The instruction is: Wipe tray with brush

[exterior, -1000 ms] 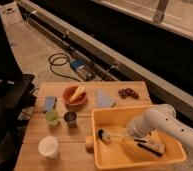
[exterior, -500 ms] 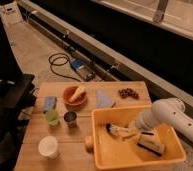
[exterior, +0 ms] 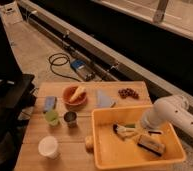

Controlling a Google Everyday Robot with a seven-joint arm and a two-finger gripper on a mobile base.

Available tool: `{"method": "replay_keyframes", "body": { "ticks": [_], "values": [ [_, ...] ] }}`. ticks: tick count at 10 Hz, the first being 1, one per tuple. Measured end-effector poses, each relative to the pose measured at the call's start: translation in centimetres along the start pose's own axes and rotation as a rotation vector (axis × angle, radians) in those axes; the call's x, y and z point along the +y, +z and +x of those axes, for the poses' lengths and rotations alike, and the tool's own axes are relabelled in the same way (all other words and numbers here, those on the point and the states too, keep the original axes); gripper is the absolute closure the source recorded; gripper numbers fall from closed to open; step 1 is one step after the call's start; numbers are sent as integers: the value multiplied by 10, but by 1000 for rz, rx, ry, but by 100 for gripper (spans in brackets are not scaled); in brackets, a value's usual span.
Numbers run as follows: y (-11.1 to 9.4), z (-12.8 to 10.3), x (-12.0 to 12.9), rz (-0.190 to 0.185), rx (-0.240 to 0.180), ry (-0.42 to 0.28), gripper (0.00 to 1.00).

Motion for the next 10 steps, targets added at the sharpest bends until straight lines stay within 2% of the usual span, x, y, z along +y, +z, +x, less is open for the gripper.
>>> {"method": "replay_keyframes", "body": {
  "ticks": [2, 4, 5, 7, 9, 10],
  "values": [
    [-6, 4, -18, 23, 14, 10, 100],
    [-9, 0, -20, 24, 1, 7, 100],
    [-11, -12, -13, 15, -25, -10, 100],
    [-10, -31, 8, -13, -50, -54, 100],
    [-7, -30, 39, -63, -57, -100, 100],
    [-7, -26, 44, -75, -48, -108, 100]
  ]
}}
